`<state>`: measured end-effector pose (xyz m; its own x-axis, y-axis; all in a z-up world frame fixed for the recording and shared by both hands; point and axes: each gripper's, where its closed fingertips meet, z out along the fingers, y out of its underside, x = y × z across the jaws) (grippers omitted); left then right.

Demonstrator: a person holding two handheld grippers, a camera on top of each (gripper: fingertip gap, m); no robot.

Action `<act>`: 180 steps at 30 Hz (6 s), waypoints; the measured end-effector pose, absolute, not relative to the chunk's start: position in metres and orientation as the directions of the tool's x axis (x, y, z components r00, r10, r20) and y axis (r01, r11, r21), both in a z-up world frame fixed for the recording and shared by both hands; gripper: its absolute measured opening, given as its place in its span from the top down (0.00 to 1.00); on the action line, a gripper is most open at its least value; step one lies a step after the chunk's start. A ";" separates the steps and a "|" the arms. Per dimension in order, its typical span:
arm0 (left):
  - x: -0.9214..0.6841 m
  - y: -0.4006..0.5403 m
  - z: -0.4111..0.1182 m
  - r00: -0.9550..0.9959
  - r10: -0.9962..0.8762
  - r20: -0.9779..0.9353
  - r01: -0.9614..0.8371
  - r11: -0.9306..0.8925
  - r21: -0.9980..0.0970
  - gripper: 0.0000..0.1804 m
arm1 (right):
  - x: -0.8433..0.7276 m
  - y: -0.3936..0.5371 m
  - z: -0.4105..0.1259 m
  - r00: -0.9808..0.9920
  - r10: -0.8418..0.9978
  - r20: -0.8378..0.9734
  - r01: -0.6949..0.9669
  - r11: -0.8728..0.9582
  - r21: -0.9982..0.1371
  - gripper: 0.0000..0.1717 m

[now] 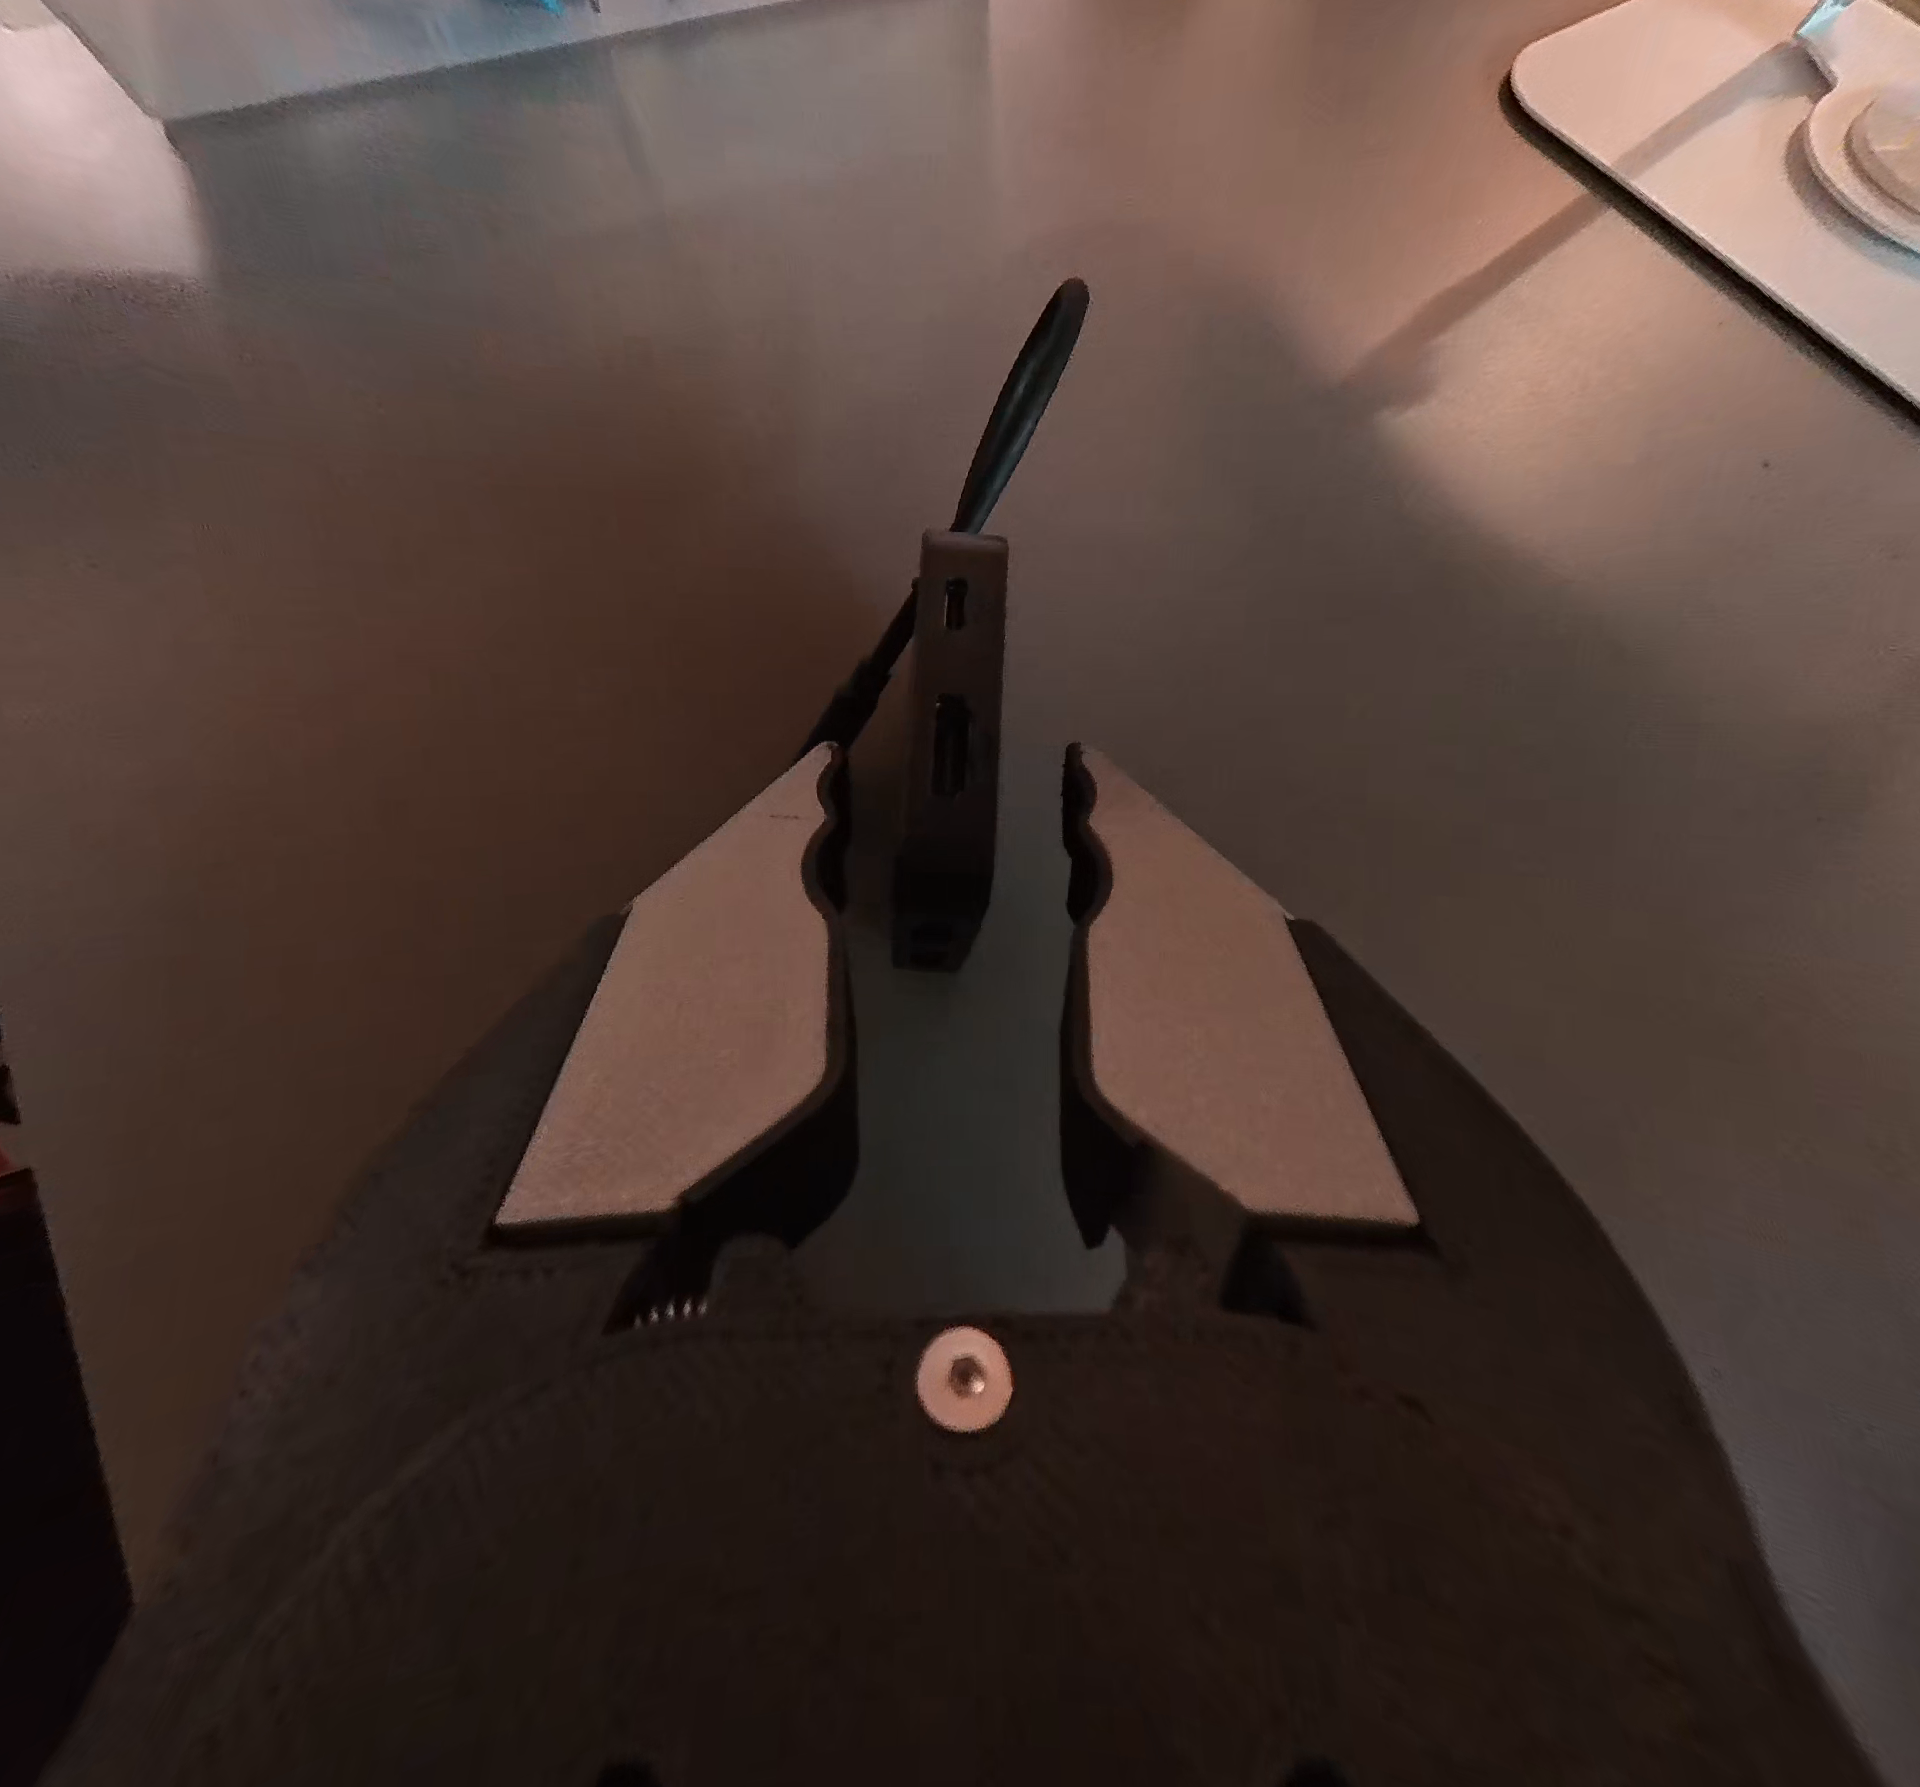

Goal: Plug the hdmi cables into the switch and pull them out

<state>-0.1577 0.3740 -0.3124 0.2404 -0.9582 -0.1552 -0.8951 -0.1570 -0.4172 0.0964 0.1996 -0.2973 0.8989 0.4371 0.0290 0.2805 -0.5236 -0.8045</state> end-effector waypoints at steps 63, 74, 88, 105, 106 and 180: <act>0.113 0.172 -0.262 -0.038 -0.977 -0.211 -0.442 0.206 -0.873 0.64 | 0.197 0.129 -0.118 0.954 0.065 0.292 0.298 -0.113 -0.948 0.93; 0.111 0.201 -0.255 0.130 -0.983 0.128 -0.397 -0.170 -0.902 1.00 | 0.194 0.146 -0.217 0.940 0.219 0.261 0.339 -0.527 -0.780 0.94; 0.100 0.220 -0.255 0.096 -0.961 0.258 -0.361 -0.275 -0.891 1.00 | 0.199 0.159 -0.306 0.941 0.265 0.211 0.339 -0.737 -0.585 0.90; 0.104 0.211 -0.259 0.029 -0.962 0.272 -0.361 -0.264 -0.894 1.00 | 0.162 0.145 -0.250 0.902 0.385 0.192 0.402 -0.592 -0.699 0.73; 0.104 0.213 -0.260 0.035 -0.960 0.277 -0.362 -0.271 -0.892 1.00 | 0.154 0.144 -0.250 0.888 0.423 0.183 0.418 -0.572 -0.706 0.72; 0.091 0.127 -0.211 -0.198 -0.850 -0.489 0.019 0.495 -0.869 0.94 | 0.123 0.132 -0.222 0.688 0.587 0.427 0.643 -0.220 -0.733 0.91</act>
